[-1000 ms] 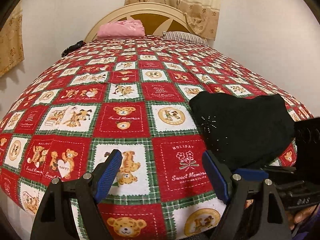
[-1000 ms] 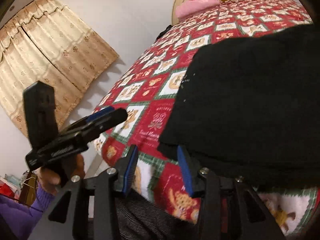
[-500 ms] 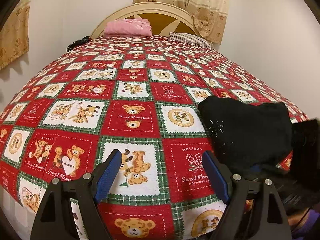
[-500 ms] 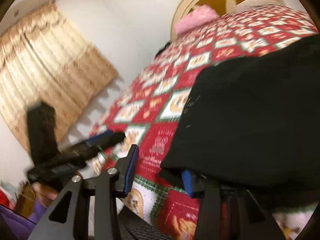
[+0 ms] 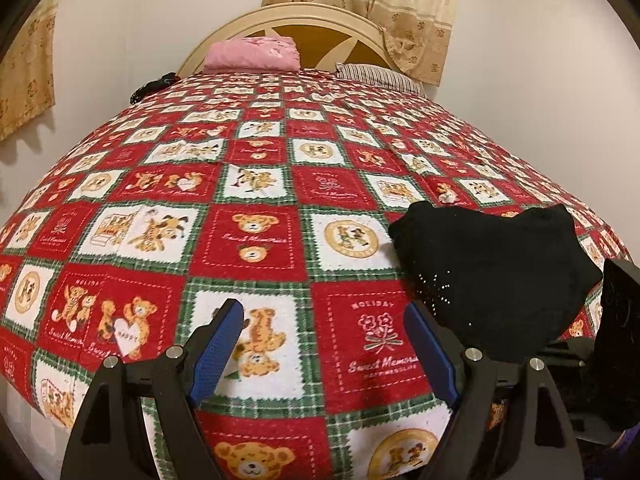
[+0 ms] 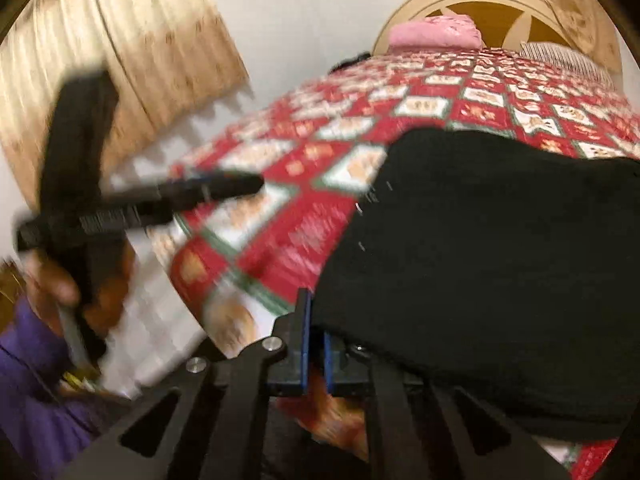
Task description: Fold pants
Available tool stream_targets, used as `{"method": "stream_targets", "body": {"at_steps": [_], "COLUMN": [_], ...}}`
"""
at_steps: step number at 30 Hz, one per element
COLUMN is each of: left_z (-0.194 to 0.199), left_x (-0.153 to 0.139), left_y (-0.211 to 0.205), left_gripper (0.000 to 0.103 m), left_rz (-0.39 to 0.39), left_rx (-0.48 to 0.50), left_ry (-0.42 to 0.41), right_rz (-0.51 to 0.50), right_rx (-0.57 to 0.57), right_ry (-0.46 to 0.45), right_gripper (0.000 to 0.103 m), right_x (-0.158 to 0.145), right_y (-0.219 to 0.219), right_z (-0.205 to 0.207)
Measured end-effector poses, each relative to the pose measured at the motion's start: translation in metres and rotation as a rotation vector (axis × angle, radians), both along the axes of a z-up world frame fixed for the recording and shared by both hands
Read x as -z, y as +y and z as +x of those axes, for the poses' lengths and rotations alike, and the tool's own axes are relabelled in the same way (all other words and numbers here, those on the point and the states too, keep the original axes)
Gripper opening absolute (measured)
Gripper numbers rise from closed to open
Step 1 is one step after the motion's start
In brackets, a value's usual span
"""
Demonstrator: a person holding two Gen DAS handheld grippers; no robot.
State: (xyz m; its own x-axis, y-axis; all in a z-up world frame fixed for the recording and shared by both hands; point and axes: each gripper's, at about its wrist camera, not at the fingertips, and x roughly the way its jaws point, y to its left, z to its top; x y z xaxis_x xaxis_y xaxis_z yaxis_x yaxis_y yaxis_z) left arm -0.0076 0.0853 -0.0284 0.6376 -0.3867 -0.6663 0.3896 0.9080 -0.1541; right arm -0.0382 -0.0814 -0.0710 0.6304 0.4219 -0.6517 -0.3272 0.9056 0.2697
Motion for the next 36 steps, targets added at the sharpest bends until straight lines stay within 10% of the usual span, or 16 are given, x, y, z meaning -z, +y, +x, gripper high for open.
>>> {"method": "stream_targets", "body": {"at_steps": [16, 22, 25, 29, 36], "left_z": [0.001, 0.002, 0.007, 0.010, 0.011], "left_x": [0.001, 0.000, -0.002, -0.009, -0.010], "left_y": [-0.016, -0.019, -0.026, -0.040, -0.066], "left_gripper": [0.083, 0.083, 0.083, 0.083, 0.083], "left_rz": [0.021, 0.027, 0.026, 0.041, 0.032], "left_rx": [0.031, 0.043, 0.051, 0.063, 0.137], "left_ry": [-0.009, -0.030, -0.032, -0.057, -0.055], "right_rz": [0.062, 0.087, 0.128, -0.001, 0.104], "right_rx": [0.024, -0.048, 0.019, 0.137, 0.199], "right_ry": [0.057, -0.006, -0.096, -0.004, 0.026], "right_gripper": [0.009, 0.028, 0.028, 0.028, 0.029], "right_x": [0.003, -0.025, -0.042, -0.016, -0.020], "right_y": [-0.008, -0.020, -0.034, -0.036, -0.069], "right_z": [-0.026, -0.047, -0.045, -0.014, -0.028]}}
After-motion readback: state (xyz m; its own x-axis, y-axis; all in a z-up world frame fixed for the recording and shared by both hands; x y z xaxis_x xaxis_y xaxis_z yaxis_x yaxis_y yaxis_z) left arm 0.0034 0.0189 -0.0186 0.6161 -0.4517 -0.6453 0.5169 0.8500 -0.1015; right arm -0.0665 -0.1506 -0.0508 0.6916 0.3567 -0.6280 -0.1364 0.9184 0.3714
